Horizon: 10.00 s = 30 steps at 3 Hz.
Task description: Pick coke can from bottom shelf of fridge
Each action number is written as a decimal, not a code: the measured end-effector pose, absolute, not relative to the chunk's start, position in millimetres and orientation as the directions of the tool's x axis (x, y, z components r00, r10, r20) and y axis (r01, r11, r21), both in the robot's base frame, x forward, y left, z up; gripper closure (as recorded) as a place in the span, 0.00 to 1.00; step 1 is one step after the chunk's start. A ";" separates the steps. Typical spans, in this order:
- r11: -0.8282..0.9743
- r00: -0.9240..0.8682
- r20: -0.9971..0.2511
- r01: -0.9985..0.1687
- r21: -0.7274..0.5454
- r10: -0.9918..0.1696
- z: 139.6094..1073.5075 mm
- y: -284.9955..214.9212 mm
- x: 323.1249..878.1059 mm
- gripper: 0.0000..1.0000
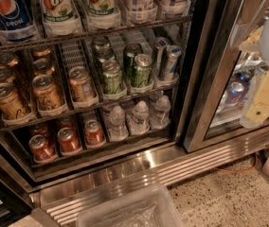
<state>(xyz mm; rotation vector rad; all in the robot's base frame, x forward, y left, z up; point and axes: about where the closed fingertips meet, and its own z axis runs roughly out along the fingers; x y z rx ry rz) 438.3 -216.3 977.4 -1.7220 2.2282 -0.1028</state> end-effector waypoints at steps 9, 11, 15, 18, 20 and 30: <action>0.099 0.084 -0.907 -0.986 -0.136 -0.412 842.6 -1.7 323.2 0.00; 0.267 0.084 -0.875 -0.934 -0.235 -0.477 797.0 -0.2 343.5 0.00; 0.435 0.041 -0.905 -0.867 -0.243 -0.423 694.6 17.4 428.0 0.00; 0.444 0.046 -0.929 -0.869 -0.219 -0.368 672.7 43.4 422.0 0.00; 0.449 0.056 -0.951 -0.872 -0.195 -0.303 644.5 112.5 423.1 0.00; 0.602 0.109 -0.971 -0.768 -0.219 -0.214 596.1 204.4 486.7 0.26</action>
Offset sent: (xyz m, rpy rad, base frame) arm -0.0122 0.0245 -0.0607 0.0609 0.1398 0.1909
